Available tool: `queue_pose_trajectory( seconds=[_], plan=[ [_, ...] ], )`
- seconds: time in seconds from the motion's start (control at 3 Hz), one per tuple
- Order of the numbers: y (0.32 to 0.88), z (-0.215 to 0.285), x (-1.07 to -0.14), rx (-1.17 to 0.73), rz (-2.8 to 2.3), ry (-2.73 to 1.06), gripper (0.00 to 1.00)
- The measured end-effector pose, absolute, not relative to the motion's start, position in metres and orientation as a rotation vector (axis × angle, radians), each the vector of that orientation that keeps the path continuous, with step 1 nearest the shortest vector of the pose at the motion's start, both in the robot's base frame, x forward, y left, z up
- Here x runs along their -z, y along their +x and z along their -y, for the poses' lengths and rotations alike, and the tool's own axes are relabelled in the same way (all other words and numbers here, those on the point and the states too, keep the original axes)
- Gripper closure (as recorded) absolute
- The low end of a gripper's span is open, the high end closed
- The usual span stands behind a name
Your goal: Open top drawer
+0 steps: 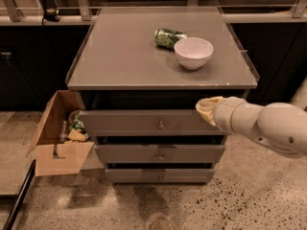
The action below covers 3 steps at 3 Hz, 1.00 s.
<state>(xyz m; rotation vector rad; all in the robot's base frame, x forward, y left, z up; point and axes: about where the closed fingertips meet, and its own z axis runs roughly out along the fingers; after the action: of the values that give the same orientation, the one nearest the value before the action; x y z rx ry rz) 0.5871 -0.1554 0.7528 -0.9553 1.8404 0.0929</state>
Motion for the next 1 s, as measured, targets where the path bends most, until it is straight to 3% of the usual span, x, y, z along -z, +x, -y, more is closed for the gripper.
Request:
queue_pose_trajectory(
  seconds=[0.33,1.0],
  plan=[
    [0.621,0.147,-0.725,-0.086,-1.843,-0.879,1.00],
    [0.636,0.148,-0.711,-0.076,-1.865,-0.822,1.00]
  ],
)
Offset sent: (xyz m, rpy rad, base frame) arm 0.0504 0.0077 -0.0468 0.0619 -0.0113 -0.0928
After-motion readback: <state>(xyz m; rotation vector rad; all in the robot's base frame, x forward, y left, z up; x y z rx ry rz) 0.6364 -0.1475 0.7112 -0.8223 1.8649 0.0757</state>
